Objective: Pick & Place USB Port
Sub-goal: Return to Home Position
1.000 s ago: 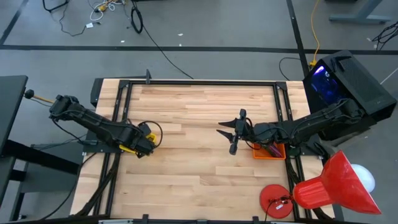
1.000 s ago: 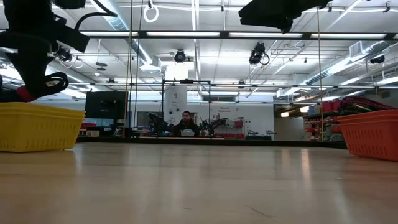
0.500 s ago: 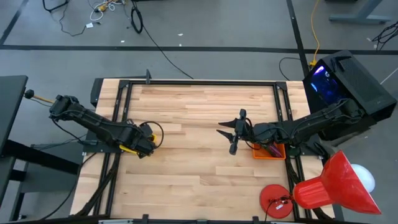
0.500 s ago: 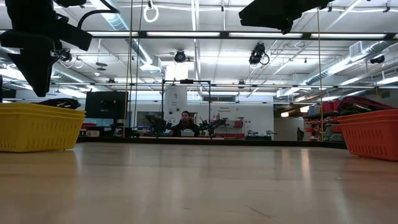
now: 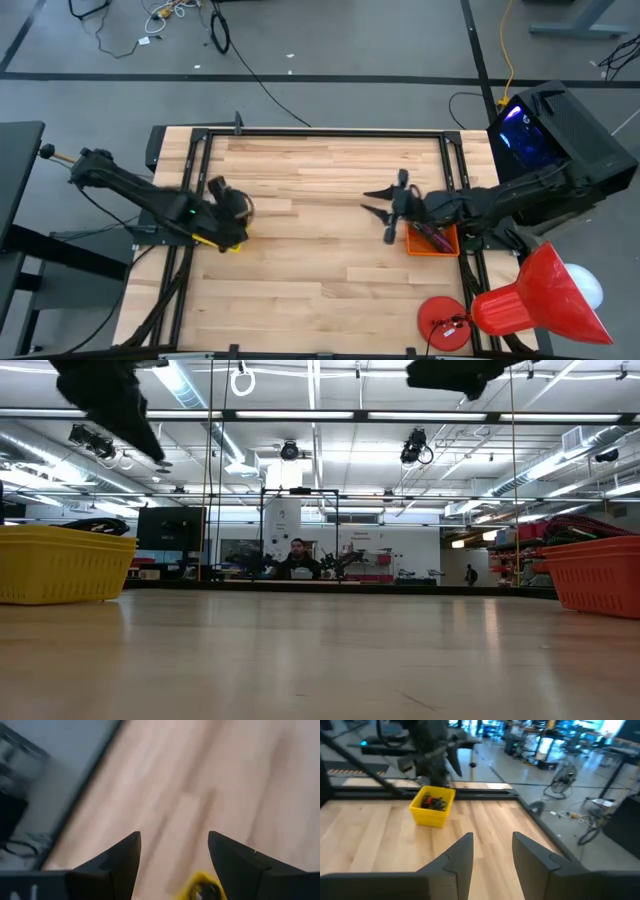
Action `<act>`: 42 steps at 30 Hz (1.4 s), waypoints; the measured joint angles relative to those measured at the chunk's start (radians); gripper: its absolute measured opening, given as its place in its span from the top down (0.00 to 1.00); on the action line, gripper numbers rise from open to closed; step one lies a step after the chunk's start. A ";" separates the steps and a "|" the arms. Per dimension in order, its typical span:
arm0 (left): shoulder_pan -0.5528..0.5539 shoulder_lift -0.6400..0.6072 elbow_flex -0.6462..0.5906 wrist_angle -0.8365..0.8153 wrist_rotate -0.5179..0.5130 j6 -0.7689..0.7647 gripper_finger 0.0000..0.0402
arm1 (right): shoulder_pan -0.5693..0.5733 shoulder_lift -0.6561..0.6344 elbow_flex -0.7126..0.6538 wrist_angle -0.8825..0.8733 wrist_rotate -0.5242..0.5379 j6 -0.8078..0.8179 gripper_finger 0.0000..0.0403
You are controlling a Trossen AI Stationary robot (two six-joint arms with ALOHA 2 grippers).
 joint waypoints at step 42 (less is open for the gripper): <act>0.031 -0.980 -0.818 1.567 0.170 0.944 0.41 | -0.007 -1.043 -0.686 0.149 -0.305 0.046 0.66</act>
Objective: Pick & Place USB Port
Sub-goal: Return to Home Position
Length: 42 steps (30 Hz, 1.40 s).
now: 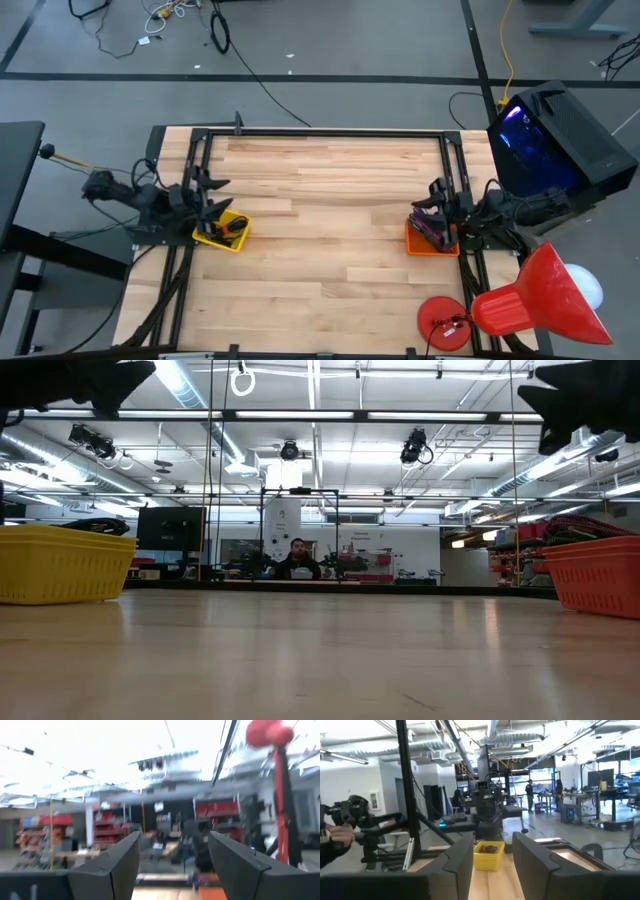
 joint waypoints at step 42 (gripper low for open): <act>0.629 0.002 -0.042 -0.499 0.674 -0.604 0.41 | -0.363 0.099 -0.035 -0.207 -0.349 0.285 0.74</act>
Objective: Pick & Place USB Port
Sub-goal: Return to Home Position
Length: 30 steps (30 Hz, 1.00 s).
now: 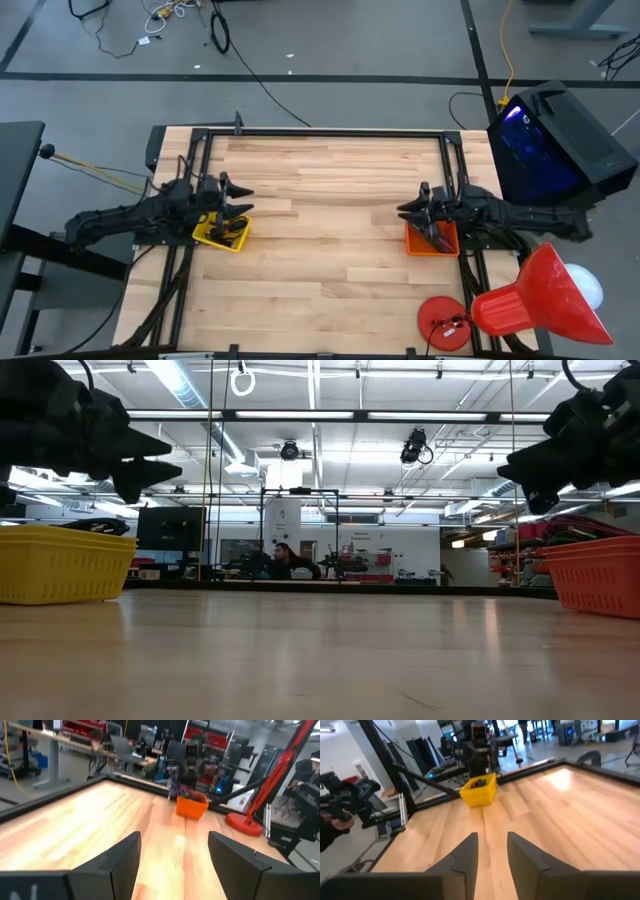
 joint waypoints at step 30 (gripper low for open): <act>0.000 0.000 0.000 -0.012 0.000 -0.024 0.41 | 0.014 0.082 0.000 0.000 0.011 0.036 0.74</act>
